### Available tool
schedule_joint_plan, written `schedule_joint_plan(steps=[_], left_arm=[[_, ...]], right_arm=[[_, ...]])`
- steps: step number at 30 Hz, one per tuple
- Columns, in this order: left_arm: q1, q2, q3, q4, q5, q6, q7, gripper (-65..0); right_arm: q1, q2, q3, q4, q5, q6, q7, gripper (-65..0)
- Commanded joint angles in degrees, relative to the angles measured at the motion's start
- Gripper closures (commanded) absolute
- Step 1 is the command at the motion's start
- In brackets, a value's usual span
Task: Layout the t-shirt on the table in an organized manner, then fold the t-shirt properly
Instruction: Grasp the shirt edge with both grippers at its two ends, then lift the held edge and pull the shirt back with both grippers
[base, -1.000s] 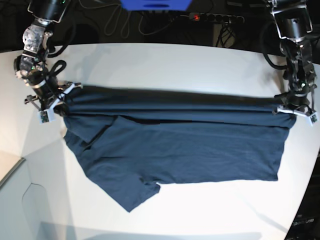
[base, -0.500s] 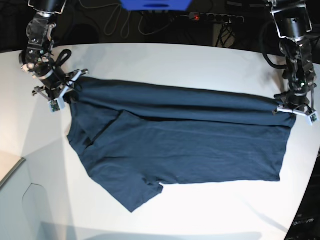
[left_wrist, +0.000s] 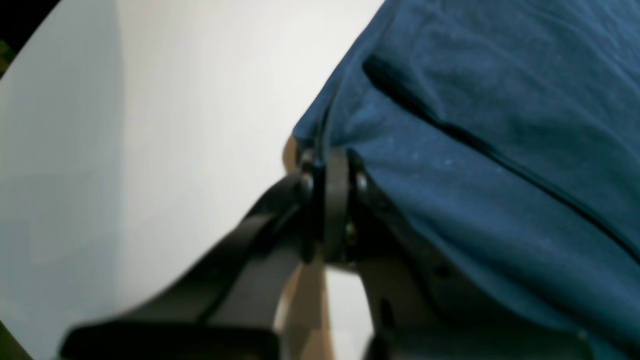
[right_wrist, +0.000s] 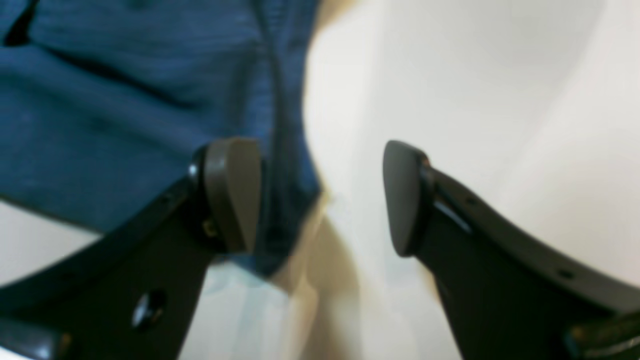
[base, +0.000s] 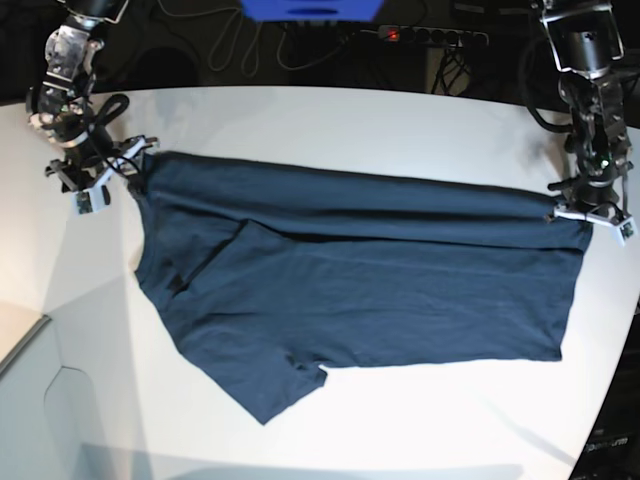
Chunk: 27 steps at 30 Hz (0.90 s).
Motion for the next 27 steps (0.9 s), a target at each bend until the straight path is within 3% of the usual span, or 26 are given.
schedule_joint_plan(steps=[1,12,15,17,19,27], left_arm=[[-0.7,-0.9,-0.4,1.0,0.0,0.2,-1.5,0.0],[-0.6,-0.9,-0.4,0.6,0.0,0.2,-1.5,0.0],[0.4,-0.8,-0.4,0.8,0.0,0.2,-1.6,0.0],[0.5,-0.8,-0.4,0.8,0.0,0.2,-1.6,0.0],[1.1,-0.8,-0.4,1.0,0.0,0.2,-1.6,0.0],[0.4,-0.8,-0.5,6.3,0.0,0.2,-1.2,0.0]], right_arm=[[-0.6,-0.1,-0.3,1.0,0.8,-0.2,0.9,-39.1],[-0.5,-1.1,-1.5,-4.5,0.8,-0.2,1.0,-37.3],[-0.5,-0.7,-1.6,-4.9,0.8,-0.2,1.0,-27.3],[-0.7,-0.7,-1.6,-5.0,0.8,-0.2,1.0,-15.6],[-0.7,-0.7,-1.6,-5.0,0.7,-0.2,1.0,0.0],[1.3,0.6,-1.2,3.1,0.7,-0.2,0.6,0.0]])
